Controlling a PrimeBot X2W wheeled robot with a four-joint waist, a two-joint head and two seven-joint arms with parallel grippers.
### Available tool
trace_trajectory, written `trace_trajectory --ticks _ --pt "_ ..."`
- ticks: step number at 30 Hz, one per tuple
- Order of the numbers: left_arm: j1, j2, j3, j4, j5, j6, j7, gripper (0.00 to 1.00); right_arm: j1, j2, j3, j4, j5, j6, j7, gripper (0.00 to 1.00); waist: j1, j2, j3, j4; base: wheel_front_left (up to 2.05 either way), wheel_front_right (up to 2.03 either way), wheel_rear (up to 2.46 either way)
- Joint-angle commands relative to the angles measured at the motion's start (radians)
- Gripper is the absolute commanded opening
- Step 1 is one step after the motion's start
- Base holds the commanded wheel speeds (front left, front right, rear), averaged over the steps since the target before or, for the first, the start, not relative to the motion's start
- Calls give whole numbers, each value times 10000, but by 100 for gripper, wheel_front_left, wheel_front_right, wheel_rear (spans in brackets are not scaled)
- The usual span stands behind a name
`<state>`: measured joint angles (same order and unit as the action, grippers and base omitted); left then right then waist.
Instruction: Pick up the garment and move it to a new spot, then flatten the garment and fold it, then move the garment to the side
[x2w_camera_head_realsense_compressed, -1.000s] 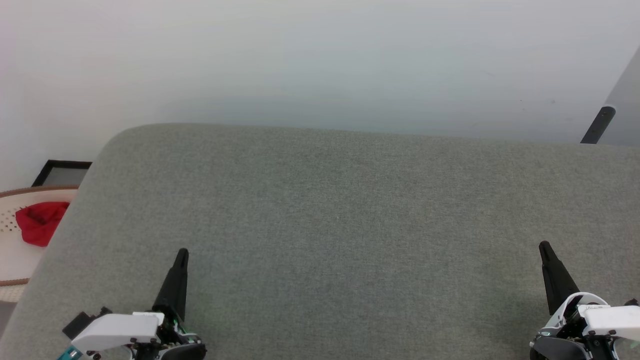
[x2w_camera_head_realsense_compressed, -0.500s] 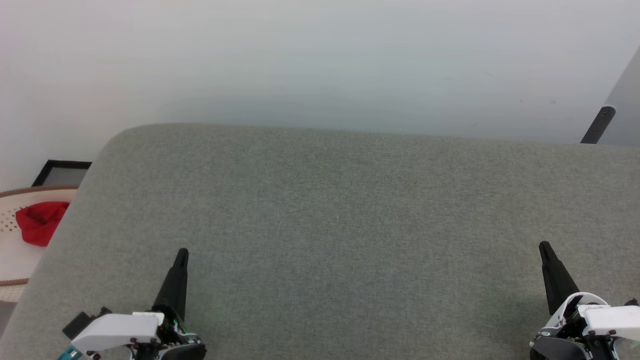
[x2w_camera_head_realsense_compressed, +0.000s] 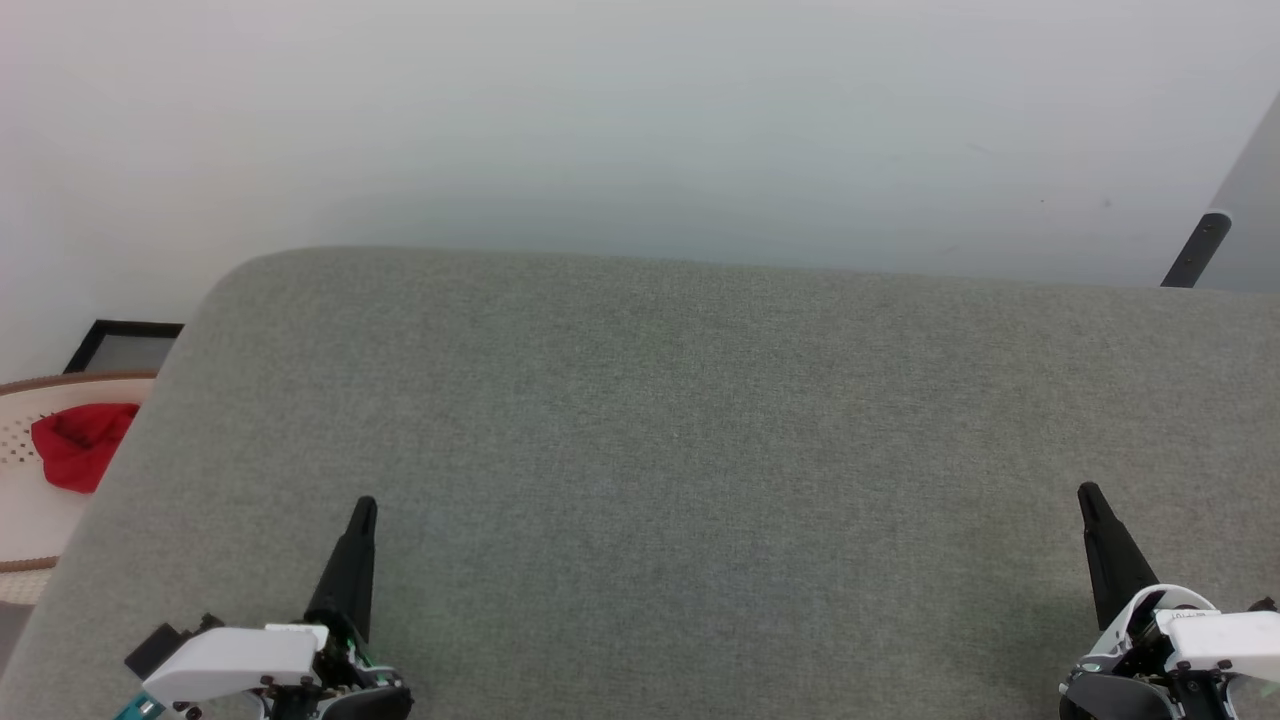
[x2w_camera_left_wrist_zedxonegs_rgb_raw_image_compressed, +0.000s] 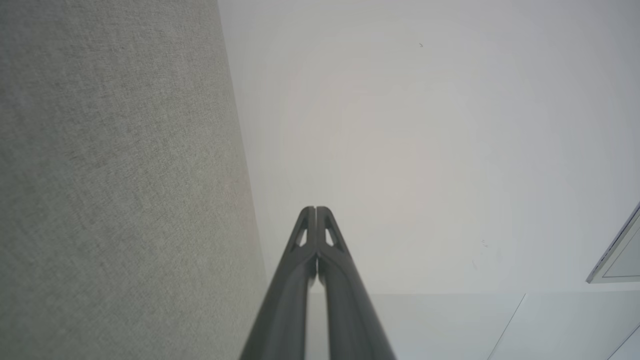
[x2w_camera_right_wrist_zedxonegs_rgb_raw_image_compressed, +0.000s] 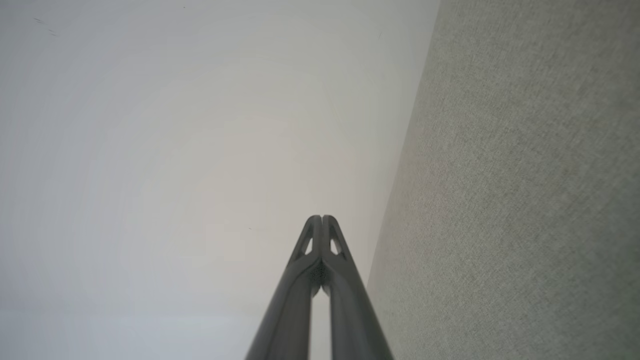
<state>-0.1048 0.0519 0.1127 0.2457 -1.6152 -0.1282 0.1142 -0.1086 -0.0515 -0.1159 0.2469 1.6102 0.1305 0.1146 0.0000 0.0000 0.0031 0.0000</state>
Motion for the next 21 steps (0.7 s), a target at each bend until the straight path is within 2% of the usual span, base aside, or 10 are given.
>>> trace_trajectory --ticks 1,21 --pt "-93 -14 25 13 31 -50 19 0 -25 31 29 2 41 4 9 0 0 0 0 0 0 0 0" --pt "-93 -16 29 13 37 -50 27 0 -25 31 32 2 44 4 6 0 0 0 0 0 0 0 0"
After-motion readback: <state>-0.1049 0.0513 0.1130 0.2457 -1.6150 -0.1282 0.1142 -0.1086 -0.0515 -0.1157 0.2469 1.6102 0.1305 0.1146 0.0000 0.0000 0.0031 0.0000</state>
